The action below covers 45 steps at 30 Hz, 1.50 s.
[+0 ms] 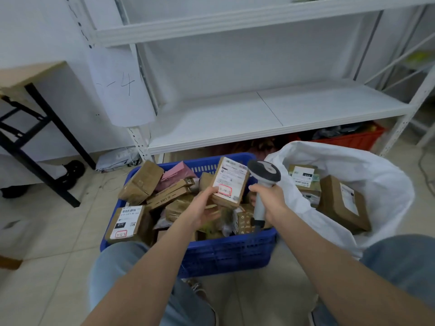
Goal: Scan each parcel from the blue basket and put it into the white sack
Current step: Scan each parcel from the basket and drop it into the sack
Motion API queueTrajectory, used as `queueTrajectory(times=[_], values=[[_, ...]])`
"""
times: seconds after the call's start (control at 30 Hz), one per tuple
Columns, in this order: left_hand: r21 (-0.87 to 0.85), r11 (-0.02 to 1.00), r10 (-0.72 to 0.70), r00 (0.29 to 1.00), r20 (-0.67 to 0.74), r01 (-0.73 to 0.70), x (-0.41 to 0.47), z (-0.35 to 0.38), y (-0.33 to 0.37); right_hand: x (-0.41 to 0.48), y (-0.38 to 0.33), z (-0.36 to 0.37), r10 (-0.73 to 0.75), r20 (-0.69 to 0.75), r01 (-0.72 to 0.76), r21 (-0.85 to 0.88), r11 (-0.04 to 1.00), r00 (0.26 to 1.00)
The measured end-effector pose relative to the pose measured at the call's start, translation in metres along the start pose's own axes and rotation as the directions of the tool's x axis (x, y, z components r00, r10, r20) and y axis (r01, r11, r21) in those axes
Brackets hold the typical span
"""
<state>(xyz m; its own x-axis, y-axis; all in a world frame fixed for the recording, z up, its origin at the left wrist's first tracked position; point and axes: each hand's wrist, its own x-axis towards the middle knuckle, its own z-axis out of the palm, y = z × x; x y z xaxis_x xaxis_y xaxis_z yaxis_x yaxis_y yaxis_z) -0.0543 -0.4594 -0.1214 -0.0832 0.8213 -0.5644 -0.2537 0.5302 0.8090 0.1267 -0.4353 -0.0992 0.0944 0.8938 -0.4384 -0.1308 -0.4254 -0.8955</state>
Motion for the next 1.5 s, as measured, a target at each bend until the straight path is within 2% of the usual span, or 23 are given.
queueTrajectory(times=[0.13, 0.33, 0.5, 0.7, 0.9, 1.5], values=[[0.131, 0.99, -0.072, 0.989, 0.126, 0.055, -0.003, 0.006, -0.012, -0.006, 0.017, -0.004, 0.001, 0.012, -0.001, -0.019, 1.0, 1.0], [0.172, 0.982, -0.087, 0.993, 0.081, 0.073, 0.007, 0.002, -0.012, -0.008, 0.024, -0.013, 0.005, 0.03, -0.003, -0.078, 0.997, 1.0], [0.119, 0.993, -0.016, 0.998, 0.066, 0.008, 0.013, 0.006, -0.02, -0.017, 0.025, -0.017, -0.019, -0.027, 0.018, -0.052, 0.998, 0.999], [0.126, 0.992, 0.028, 0.999, 0.043, -0.033, 0.022, 0.011, -0.035, -0.049, 0.02, -0.022, -0.021, -0.029, 0.018, -0.104, 0.994, 0.999], [0.069, 0.997, 0.029, 0.998, 0.052, -0.033, 0.025, 0.019, -0.039, -0.065, 0.026, -0.025, 0.005, -0.024, -0.007, -0.106, 0.994, 1.0], [0.081, 0.997, 0.008, 0.999, 0.043, -0.012, 0.024, 0.026, -0.035, -0.076, 0.017, -0.034, -0.014, -0.038, 0.009, -0.123, 0.992, 0.999]])
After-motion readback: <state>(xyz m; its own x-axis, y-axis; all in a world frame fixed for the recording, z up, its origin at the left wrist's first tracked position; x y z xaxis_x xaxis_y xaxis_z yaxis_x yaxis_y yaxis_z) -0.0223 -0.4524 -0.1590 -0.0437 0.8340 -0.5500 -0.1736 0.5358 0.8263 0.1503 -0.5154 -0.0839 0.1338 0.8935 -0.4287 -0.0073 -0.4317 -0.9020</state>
